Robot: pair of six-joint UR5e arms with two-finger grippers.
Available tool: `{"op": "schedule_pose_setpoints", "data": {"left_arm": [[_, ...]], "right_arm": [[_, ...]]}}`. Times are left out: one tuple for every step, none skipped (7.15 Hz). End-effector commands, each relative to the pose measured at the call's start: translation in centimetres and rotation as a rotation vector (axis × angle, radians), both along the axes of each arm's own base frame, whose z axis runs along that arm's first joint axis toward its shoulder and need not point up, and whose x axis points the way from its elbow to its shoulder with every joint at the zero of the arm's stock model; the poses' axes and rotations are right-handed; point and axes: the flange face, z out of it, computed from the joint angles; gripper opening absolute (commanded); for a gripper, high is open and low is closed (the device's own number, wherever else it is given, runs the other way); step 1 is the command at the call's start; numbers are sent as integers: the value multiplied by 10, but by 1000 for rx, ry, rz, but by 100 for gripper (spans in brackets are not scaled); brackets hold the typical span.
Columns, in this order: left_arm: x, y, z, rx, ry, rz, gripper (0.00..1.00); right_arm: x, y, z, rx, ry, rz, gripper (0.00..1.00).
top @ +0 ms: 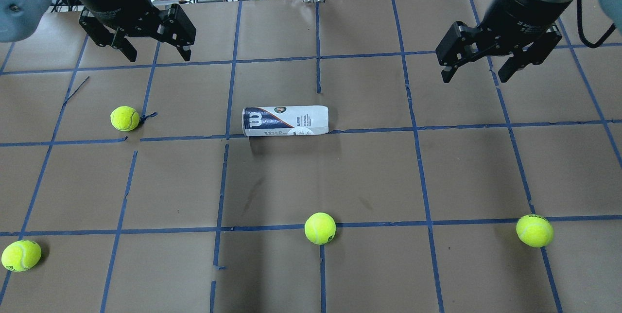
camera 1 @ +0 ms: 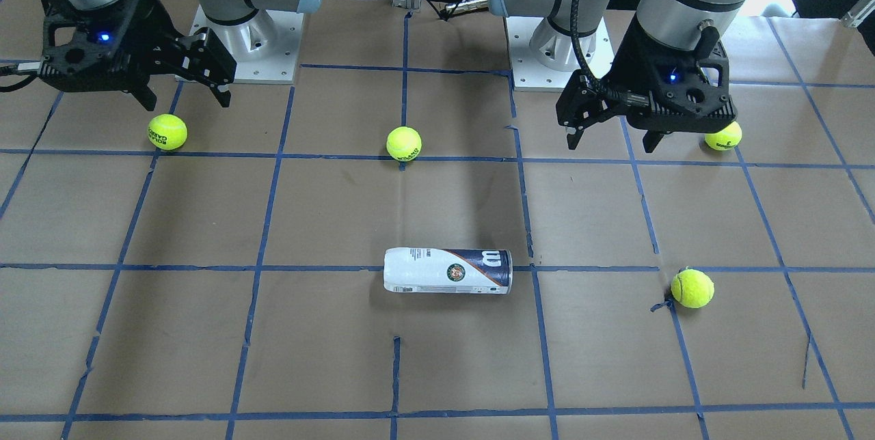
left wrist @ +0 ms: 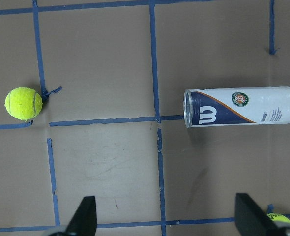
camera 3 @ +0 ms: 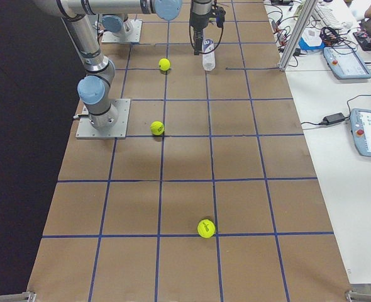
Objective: Lift up tennis ball bucket
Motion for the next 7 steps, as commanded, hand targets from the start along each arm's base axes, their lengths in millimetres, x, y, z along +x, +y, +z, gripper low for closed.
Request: {"op": "schedule_pose_setpoints", "data": {"left_arm": [[0,0,0,0,0,0,100],[0,0,0,0,0,0,100],[0,0,0,0,0,0,100],[0,0,0,0,0,0,100],[0,0,0,0,0,0,100],[0,0,1,-1,0,0,100],[0,1,1,-1,-1,-3,100]], "right_arm": [[-6,-2,-7,17,0,2,100],[-5,3,3,0,-1,-15,100],[-6,2,4,-1,5,-14,100],[-7,-2,5,-7,37,-10,100],[-2,-3,14,-22,46,2,100],[-4,-11,16,-25,84,9,100],[3,-20,20,-30,88,24,100]]}}
